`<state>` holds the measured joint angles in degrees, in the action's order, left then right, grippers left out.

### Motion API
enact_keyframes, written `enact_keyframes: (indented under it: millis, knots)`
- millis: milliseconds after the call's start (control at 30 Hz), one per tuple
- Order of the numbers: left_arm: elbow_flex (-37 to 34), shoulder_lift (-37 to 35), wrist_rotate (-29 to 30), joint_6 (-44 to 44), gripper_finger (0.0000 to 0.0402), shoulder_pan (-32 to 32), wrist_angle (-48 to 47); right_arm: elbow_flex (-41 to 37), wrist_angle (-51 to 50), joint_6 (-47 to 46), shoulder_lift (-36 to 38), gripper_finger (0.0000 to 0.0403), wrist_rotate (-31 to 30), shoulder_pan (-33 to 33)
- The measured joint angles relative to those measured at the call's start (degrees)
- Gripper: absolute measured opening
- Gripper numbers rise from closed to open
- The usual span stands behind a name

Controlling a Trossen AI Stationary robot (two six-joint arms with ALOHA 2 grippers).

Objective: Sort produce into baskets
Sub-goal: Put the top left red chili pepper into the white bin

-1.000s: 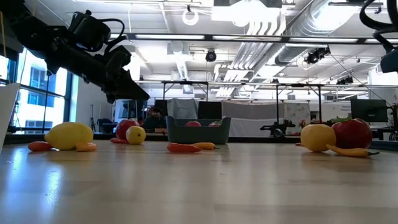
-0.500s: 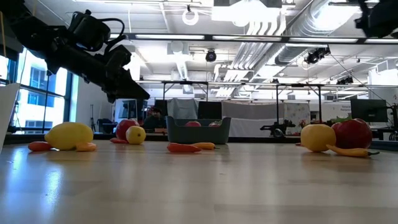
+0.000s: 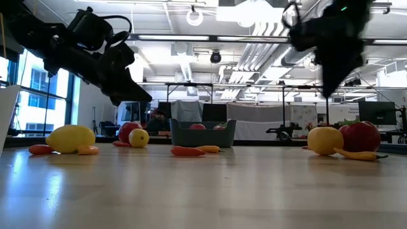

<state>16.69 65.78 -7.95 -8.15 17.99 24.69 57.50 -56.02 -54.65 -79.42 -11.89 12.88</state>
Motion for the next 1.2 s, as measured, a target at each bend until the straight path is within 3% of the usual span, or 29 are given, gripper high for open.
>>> enact_keyframes:
  millis: [133,267,600,833,933,1100,1200]
  knots:
    - [0.0,0.0,4.4,3.2,0.0019,-1.0,-1.4,-3.2,17.9,17.5,0.0,0.0002,0.4,-5.5]
    - [1.3,0.0,7.7,4.2,0.0045,-0.7,-6.4,-3.3,26.5,27.0,0.0,0.0002,0.4,-10.8]
    - [9.7,0.0,17.8,9.0,0.0098,-1.4,-30.1,-3.4,28.4,39.3,-0.5,0.0,0.4,-17.0]
    - [15.7,0.0,20.0,12.8,0.0097,0.5,-46.1,-3.4,29.3,43.0,-0.5,0.0,0.0,-18.7]
    - [16.0,0.0,18.9,14.5,0.0086,5.0,-47.0,-3.4,29.4,43.5,-0.5,0.0,-0.2,-19.4]
    - [16.0,0.0,10.4,18.0,0.0063,14.5,-46.3,-3.4,29.4,44.7,-0.5,0.0,-0.3,-20.1]
    - [16.0,0.4,10.8,17.9,0.0058,18.1,-46.6,-3.4,29.4,44.6,-0.5,0.0,-0.3,-20.4]
